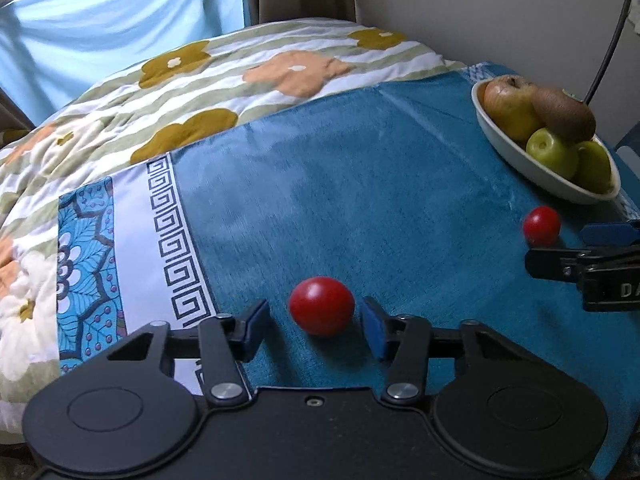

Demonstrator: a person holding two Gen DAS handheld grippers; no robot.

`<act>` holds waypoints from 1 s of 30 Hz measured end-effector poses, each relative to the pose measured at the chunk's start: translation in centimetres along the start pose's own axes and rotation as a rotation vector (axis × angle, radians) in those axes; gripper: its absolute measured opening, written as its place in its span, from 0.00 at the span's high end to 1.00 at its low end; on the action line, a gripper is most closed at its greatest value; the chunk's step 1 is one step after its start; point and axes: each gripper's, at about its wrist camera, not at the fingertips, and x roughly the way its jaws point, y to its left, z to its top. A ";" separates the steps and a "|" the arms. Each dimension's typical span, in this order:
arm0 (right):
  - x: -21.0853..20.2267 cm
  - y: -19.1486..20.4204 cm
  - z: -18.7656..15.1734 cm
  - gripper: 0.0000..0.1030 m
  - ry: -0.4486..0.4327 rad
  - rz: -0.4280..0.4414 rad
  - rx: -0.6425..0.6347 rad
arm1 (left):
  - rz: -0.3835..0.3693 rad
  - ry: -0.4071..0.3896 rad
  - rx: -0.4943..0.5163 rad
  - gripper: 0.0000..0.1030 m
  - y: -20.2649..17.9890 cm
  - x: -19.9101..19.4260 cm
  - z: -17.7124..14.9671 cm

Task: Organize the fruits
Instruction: 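Grasp a red cherry tomato with the left tool while the right tool grasps another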

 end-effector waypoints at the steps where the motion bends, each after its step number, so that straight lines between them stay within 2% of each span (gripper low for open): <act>1: 0.1 0.1 0.0 0.00 0.001 -0.001 0.000 | -0.005 -0.004 0.001 0.60 0.1 0.0 0.0; 2: 0.2 0.1 0.0 0.01 0.002 -0.001 0.000 | -0.010 -0.006 0.002 0.63 0.1 0.0 0.0; 9: 0.6 0.4 0.3 0.08 -0.008 -0.014 0.005 | -0.006 -0.006 0.018 0.64 -0.1 -0.1 -0.1; 12: 0.7 0.3 0.5 0.20 -0.013 -0.026 -0.002 | -0.004 -0.003 0.016 0.64 -0.1 -0.3 -0.3; 22: 1.0 0.6 0.9 0.36 -0.031 -0.039 -0.048 | 0.021 -0.002 -0.039 0.64 -0.1 -1.3 -1.6; 24: 1.0 0.6 0.9 0.46 -0.029 -0.033 -0.060 | 0.031 0.000 -0.059 0.64 -0.2 -1.6 -1.9; 26: 0.8 0.7 1.1 0.51 -0.030 -0.020 -0.076 | 0.039 0.000 -0.077 0.64 -0.3 -2.1 -2.3; 30: 0.2 0.7 1.1 0.51 -0.034 0.009 -0.086 | 0.061 -0.026 -0.114 0.64 -0.8 -3.8 -2.5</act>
